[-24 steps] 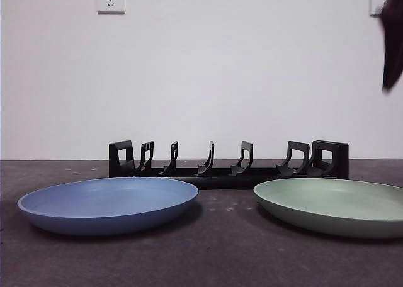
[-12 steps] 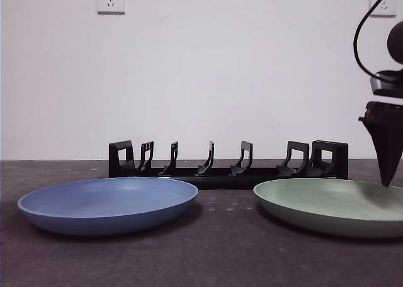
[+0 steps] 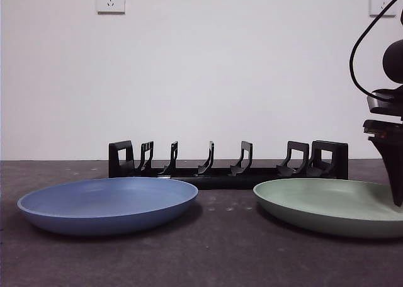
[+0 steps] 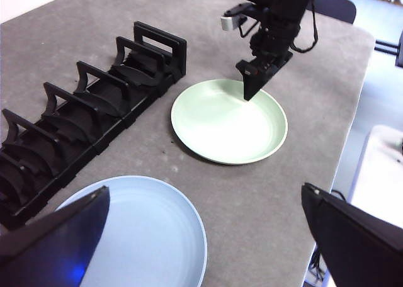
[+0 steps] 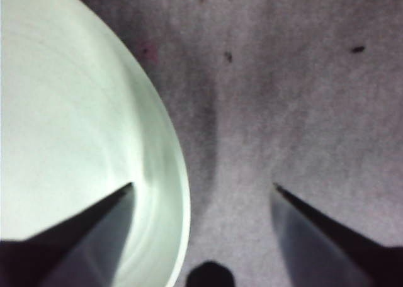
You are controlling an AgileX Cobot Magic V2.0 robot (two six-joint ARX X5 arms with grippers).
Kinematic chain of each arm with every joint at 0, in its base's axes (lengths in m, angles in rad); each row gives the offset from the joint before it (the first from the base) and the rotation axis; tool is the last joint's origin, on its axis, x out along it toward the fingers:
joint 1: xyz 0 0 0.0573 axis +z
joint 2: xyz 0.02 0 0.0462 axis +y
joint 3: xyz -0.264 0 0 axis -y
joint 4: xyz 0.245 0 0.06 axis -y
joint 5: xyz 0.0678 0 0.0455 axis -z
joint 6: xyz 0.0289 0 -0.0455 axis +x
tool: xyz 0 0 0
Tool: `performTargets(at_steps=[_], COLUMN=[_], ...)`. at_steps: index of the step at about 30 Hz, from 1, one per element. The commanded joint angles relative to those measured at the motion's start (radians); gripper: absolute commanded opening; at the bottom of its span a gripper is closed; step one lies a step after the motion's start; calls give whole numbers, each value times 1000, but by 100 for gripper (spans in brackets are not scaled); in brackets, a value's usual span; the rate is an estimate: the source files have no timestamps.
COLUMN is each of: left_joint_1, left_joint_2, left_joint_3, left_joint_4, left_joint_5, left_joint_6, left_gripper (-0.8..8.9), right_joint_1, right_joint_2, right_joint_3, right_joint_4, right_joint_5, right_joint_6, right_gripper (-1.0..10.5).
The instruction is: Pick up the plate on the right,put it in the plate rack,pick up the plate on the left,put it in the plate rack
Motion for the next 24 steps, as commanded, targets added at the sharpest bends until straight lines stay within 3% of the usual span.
performTargets(at_steps=[1,6,16,24], left_joint_1=[-34,-97,-203,-289], left_joint_2=[12,34,61,63], left_joint_3=[2,2,2,2], left_joint_4=[2,1,0,0], left_joint_5=[-32,-113,-212,-283], left_joint_6=[42,80,139,254], left_gripper=[639,639,638,638], right_joint_1=[0,0,0,-1], right_joint_2=[15,21,21,4], right_joint_3=[-3,-3,-3,29], right_joint_4=[10,26,49,-4], right_joint_5=[2,-5,-6,-69], right_joint_6=[10,10,9,2], right_gripper=[202,56,-16,-16])
